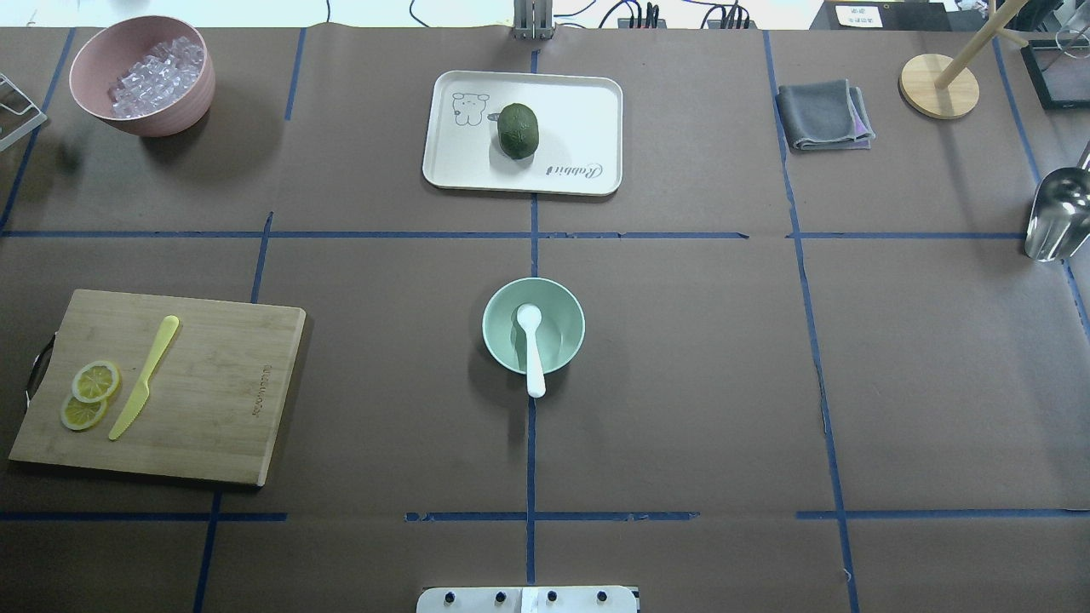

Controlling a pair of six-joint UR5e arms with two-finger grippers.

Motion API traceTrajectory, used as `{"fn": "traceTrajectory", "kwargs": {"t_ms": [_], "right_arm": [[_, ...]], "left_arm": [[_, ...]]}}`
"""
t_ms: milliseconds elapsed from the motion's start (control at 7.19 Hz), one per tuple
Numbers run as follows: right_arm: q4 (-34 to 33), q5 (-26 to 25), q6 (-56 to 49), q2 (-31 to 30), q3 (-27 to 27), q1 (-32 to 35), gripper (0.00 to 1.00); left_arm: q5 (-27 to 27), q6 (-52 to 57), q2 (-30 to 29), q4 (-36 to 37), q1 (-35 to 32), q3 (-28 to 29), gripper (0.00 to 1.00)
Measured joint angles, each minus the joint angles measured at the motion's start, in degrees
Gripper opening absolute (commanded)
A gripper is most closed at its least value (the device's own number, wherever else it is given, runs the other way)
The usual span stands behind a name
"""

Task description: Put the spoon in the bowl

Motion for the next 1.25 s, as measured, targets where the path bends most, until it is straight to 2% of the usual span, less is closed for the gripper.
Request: {"fn": "traceTrajectory", "kwargs": {"t_ms": [417, 695, 1252], "right_arm": [[0.0, 0.2, 0.1, -0.1, 0.0, 0.0, 1.00], [0.0, 0.2, 0.1, -0.3, 0.0, 0.0, 1.00], [0.0, 0.3, 0.1, -0.4, 0.0, 0.0, 1.00]], "left_arm": [[-0.8, 8.0, 1.9, -1.8, -6.0, 8.5, 1.00], [-2.1, 9.0, 4.1, -4.6, -6.7, 10.0, 1.00], [-2.7, 8.9, 4.7, -5.3, -6.8, 9.8, 1.00]]}}
